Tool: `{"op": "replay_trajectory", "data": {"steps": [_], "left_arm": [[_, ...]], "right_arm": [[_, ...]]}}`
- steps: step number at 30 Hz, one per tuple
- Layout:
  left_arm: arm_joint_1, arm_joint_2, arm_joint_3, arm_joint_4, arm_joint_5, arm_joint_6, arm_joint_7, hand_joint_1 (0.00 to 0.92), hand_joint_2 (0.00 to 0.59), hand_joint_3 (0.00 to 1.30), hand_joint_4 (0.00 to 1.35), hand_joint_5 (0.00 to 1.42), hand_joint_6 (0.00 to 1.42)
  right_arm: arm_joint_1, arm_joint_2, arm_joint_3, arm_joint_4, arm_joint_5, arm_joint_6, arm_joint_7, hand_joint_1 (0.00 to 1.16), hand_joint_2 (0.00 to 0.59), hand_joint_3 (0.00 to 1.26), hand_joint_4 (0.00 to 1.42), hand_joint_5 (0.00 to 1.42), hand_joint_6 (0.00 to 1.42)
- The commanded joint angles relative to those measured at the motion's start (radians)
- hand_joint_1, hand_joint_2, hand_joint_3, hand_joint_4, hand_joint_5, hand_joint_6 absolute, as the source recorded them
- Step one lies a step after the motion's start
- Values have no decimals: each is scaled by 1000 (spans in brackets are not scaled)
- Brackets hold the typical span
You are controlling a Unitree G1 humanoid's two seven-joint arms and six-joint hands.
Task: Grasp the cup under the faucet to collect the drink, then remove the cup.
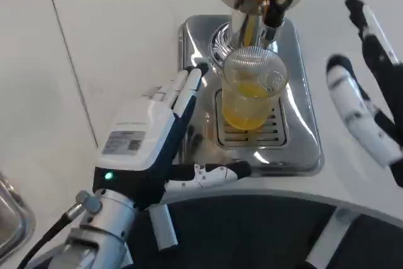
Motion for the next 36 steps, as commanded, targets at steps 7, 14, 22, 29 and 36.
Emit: {"op": "replay_trajectory", "data": {"steps": [7,14,22,29,36], "left_arm": [[-62,-41,-21,72,-31,-12,41,134,52,0,0,140,189],[-112,-75,-22,149,-53,0,56,134,53,0,0,146,199],[-181,-109,-1,261,-122,-30,122,179,54,0,0,194,245],[-202,-113,-7,309,-161,-71,156,206,50,0,0,220,252],[-214,-121,-31,338,-161,-91,159,226,50,0,0,232,267]], "right_arm": [[267,-177,-152,31,107,-343,-78,154,578,0,0,0,0],[337,-210,-240,79,180,-419,-91,223,563,0,0,0,0],[436,-244,-329,50,251,-454,-67,244,546,0,0,0,0],[448,-269,-356,31,284,-442,-46,254,533,0,0,0,0],[469,-300,-374,32,277,-466,-33,256,523,0,0,0,0]]}}
